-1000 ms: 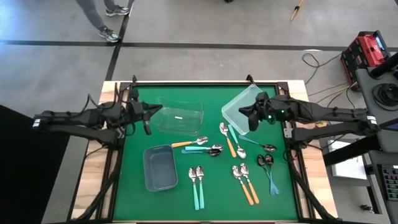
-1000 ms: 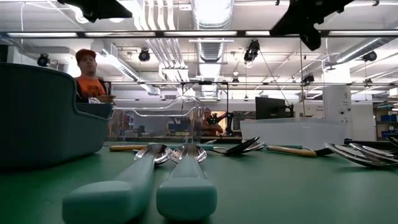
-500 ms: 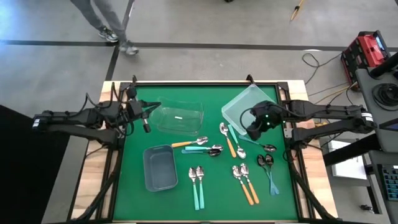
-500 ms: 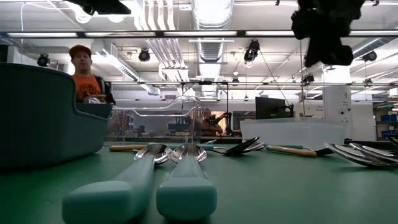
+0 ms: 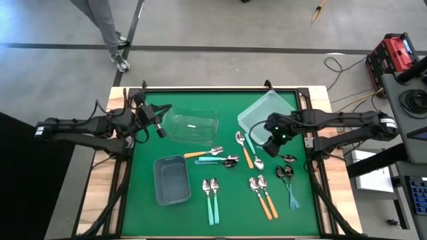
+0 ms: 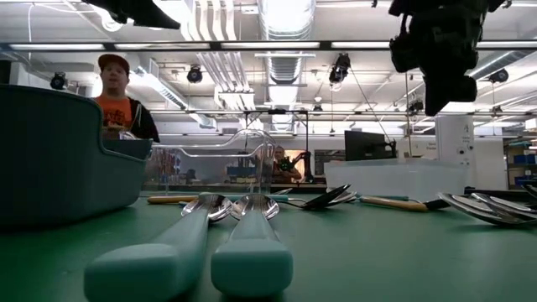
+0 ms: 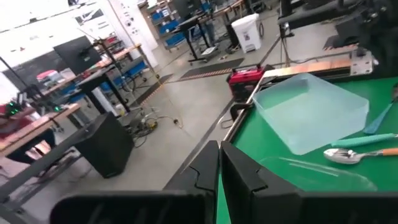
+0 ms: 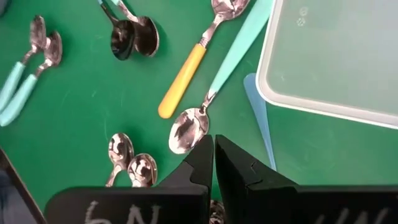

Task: Sort silverware by color (type)
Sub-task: Put the blue spoon into the white bin

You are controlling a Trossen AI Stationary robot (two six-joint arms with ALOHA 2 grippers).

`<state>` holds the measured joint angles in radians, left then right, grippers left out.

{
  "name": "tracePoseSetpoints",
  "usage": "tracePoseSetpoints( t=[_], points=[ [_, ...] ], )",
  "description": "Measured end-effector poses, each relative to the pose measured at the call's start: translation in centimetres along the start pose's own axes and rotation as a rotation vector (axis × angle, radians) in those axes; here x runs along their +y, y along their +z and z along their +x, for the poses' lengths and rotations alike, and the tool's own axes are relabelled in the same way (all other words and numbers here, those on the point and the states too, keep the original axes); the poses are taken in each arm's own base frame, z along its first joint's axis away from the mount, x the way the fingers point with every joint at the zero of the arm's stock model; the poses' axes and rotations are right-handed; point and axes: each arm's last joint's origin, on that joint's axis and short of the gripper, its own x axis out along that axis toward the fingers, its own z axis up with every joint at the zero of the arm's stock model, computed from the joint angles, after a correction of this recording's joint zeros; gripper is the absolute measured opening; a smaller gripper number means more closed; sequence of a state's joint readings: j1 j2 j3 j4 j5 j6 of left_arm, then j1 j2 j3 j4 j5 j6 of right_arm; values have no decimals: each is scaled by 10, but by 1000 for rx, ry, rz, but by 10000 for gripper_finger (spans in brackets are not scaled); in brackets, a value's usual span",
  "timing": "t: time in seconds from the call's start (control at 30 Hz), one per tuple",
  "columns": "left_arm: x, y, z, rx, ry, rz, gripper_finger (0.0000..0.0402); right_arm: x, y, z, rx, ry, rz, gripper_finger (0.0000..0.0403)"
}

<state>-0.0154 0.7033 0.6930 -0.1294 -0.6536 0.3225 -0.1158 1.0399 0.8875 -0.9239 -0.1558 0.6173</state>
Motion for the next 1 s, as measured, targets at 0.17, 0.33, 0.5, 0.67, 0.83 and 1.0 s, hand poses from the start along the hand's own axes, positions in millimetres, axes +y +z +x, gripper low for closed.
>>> tracePoseSetpoints(
  t=[0.17,0.33,0.5,0.67,0.83,1.0],
  points=[
    [-2,-4,-1,31,-27,2,0,2,7,13,10,-14,-65,9],
    [0,-6,-3,37,-37,2,0,8,-8,23,186,-73,-310,9],
    [0,-6,-4,37,-52,-9,0,11,-29,30,290,-220,-470,9],
    [0,-6,-4,36,-51,2,0,17,-41,37,244,-290,-526,9],
    [0,-6,-4,38,-52,-2,0,21,-47,47,164,-268,-555,9],
    [-1,-7,-3,41,-52,-3,0,10,-53,58,123,-341,-536,9]
  ],
)
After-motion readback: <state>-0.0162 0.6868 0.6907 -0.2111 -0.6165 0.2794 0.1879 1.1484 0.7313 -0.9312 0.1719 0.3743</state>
